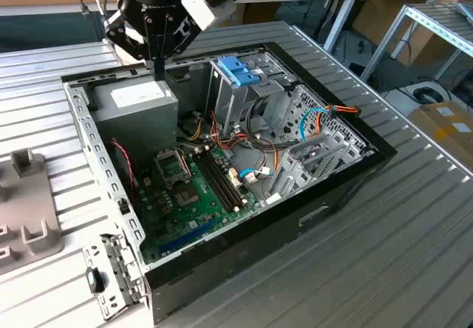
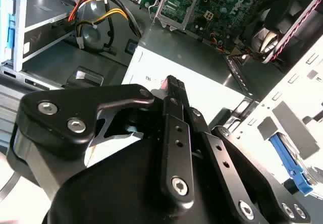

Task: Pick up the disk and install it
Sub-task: 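Reach for the disk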

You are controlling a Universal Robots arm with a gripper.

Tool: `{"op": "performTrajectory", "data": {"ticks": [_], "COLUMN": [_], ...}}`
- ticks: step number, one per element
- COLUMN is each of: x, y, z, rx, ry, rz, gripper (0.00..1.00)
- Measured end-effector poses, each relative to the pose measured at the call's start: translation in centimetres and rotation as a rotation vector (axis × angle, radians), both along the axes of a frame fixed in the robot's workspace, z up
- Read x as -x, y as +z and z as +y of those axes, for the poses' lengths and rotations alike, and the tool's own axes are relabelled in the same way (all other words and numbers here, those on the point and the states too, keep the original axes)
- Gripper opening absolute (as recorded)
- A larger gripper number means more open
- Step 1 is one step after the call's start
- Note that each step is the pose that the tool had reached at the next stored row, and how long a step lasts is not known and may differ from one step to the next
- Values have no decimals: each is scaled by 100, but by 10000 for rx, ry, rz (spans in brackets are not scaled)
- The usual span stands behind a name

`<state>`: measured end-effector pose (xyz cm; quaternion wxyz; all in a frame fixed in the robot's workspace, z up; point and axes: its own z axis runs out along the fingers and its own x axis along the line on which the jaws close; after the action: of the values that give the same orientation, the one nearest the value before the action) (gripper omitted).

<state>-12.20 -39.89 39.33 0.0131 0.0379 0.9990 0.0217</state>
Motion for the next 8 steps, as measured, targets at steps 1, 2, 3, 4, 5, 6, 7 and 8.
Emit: {"op": "performTrajectory", "data": {"ticks": [1, 2, 3, 4, 5, 6, 7, 8], "x": [2, 5, 7, 8, 10, 11, 14, 15], "y": [0, 0, 0, 0, 0, 0, 0, 0], "z": [0, 0, 0, 0, 0, 0, 0, 0], "rx": [0, 0, 0, 0, 0, 0, 0, 0], "ry": [0, 1, 0, 0, 0, 0, 0, 0], "rz": [0, 0, 0, 0, 0, 0, 0, 0], "gripper": [10, 10, 10, 10, 10, 10, 10, 10]}}
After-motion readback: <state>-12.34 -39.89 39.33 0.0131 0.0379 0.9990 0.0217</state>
